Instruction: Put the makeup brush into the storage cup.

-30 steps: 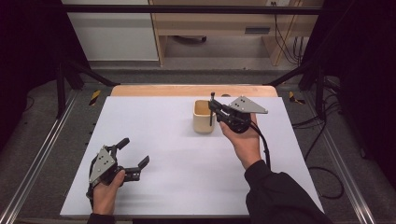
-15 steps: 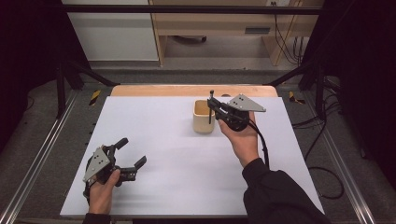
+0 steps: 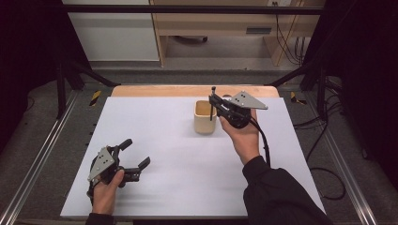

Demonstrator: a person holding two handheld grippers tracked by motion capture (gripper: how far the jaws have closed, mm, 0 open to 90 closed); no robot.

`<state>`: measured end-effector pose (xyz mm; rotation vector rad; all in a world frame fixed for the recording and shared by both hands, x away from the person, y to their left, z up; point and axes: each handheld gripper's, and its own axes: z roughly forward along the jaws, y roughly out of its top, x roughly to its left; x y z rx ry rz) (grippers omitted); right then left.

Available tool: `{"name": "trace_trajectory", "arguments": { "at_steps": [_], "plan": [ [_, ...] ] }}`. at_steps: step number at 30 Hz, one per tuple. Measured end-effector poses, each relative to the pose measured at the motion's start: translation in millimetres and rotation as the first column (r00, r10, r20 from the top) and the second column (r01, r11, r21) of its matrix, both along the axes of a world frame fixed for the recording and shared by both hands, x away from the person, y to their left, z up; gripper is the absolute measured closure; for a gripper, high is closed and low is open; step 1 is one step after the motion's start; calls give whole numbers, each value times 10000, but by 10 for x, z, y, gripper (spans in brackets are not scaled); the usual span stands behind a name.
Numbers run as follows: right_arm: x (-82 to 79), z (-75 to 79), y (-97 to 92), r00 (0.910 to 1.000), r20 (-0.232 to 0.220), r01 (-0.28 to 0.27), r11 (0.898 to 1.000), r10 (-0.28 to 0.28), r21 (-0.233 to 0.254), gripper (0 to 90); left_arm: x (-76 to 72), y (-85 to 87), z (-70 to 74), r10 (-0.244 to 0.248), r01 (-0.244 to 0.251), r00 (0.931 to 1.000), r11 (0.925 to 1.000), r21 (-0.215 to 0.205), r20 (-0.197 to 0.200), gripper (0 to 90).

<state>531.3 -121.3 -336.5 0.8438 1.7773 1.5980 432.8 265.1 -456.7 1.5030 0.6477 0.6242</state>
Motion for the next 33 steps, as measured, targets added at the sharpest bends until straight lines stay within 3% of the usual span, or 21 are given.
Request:
{"name": "trace_trajectory", "arguments": {
  "at_steps": [11,17,25,33],
  "plan": [
    [124,24,-48,9998,61,179,9993,-181,326,834,11,-15,0,-113,113,9999,9999,-9,-69,25],
    [225,10,-32,9990,254,359,9988,-367,319,834,14,-42,-1,-199,200,9998,9996,193,-57,26],
    [269,50,-82,9974,270,646,9947,-669,797,834,6,-44,3,-164,165,9999,9994,312,-40,26],
    [271,66,-94,9963,423,715,9943,-750,791,834,13,-57,0,-228,230,9997,9991,353,-40,26]
  ]
}}
